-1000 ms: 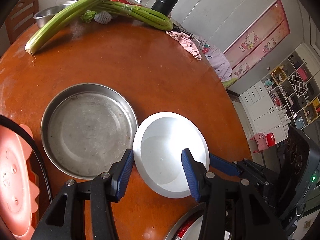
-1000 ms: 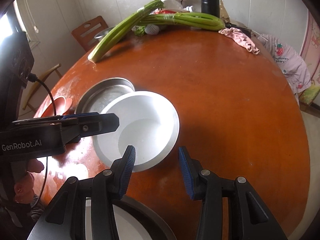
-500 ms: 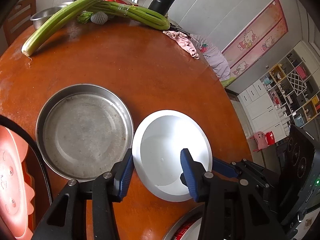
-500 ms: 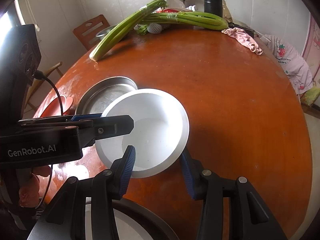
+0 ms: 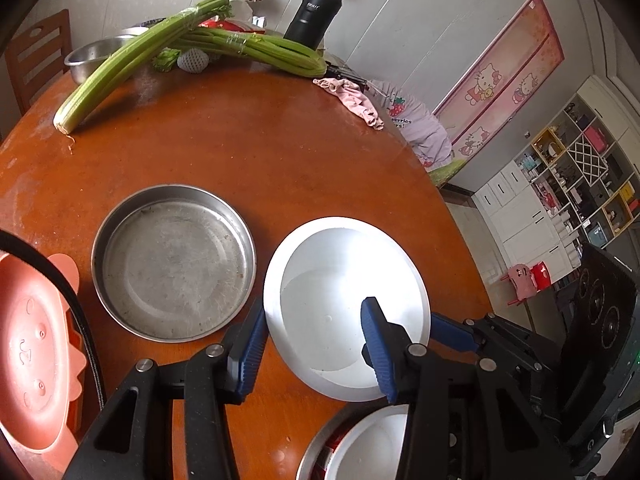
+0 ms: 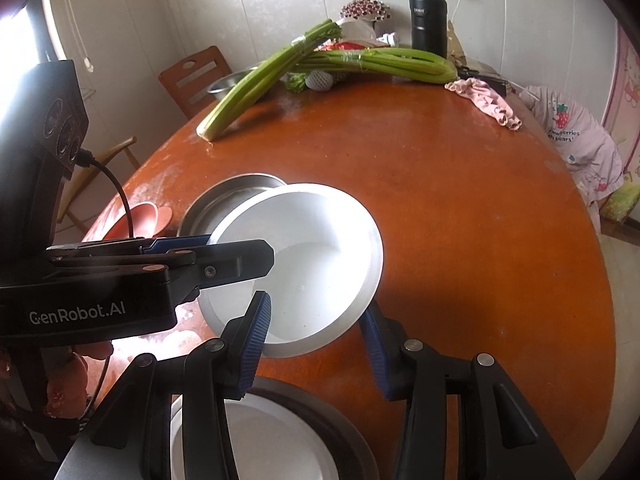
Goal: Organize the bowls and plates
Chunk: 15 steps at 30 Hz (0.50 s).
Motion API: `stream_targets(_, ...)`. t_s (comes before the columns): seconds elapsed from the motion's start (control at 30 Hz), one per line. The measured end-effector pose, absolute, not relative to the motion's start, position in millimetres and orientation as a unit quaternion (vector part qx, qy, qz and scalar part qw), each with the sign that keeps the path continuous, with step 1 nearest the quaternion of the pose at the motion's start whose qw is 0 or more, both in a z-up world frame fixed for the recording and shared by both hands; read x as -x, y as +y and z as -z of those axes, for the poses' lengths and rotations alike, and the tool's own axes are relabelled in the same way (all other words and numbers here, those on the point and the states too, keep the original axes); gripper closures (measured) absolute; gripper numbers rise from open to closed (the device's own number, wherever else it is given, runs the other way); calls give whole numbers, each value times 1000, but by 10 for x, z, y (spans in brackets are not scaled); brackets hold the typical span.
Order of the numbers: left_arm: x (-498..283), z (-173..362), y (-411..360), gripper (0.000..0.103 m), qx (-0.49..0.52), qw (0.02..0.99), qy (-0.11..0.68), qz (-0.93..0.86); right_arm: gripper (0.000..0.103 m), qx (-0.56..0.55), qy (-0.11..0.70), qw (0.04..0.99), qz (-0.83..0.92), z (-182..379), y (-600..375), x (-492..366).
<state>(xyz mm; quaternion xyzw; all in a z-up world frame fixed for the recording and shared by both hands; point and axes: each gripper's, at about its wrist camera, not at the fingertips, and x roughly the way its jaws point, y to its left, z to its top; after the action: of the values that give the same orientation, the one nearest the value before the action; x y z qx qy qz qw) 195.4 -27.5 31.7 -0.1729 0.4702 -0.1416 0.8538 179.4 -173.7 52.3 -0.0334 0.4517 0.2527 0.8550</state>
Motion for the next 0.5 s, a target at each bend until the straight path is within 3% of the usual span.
stream_targets(0.5, -1461, -662, -373, 56, 159, 870, 439, 155, 55, 30, 410, 874, -257, -870, -1868, -1354)
